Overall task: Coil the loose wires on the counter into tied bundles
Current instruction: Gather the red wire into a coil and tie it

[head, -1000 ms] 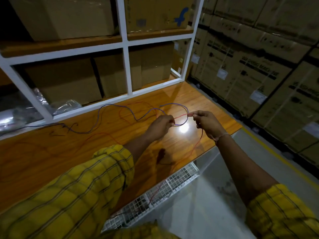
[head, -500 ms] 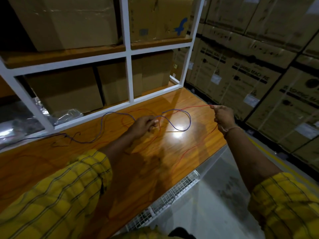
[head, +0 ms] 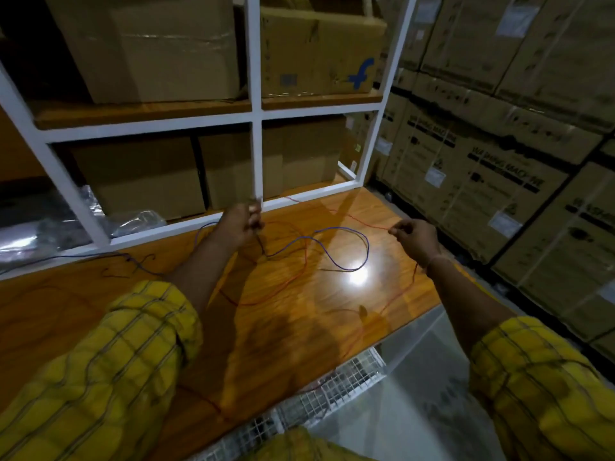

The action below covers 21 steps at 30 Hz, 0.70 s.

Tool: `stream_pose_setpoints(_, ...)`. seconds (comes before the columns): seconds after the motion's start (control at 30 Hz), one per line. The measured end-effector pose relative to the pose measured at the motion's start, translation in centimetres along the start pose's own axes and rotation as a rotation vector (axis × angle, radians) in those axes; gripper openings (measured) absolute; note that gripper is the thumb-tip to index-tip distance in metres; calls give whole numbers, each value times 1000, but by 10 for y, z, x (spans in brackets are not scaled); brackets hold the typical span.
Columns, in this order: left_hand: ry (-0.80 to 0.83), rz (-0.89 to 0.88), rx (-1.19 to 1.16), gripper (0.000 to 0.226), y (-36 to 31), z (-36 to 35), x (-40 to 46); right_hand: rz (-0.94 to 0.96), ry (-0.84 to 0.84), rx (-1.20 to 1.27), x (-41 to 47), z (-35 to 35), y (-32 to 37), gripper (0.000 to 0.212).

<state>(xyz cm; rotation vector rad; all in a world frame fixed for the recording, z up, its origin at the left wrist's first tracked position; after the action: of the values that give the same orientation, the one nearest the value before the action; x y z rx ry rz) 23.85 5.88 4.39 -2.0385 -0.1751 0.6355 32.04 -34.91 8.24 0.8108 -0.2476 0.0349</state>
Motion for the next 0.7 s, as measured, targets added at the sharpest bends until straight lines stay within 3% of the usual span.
stream_pose_setpoints(0.1,-107,83,-447,35,-22,-1,4,-3,109,55,-1,-6,-13,13)
stream_pose_setpoints(0.23,-158,37,-649,30,-45,12,21,-21,133,-15,6,-4,-40,15)
stream_pose_setpoints(0.37,13,-5,-378,33,-41,-16,19,241,208,-316,7,-27,-14,15)
stream_pose_setpoints(0.5,157,-37,-189,25,-29,-49,6,581,390,-509,-18,-71,44,14)
stream_pose_setpoints(0.7,242,-162,300,26,-14,-74,-7,745,518,-234,-55,-96,126,14)
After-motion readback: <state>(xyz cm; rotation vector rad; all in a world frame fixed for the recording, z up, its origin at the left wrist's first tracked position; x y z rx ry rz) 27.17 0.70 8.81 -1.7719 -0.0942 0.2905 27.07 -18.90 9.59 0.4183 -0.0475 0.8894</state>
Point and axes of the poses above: each hand's wrist, its own x-axis towards the middle knuckle, its own z-axis out of the back of the hand, y = z × x, the point moved 10 cm from there along x, towards the middle knuckle, and after that the axes turned 9 degrees about -y, right-handed, at the moved point
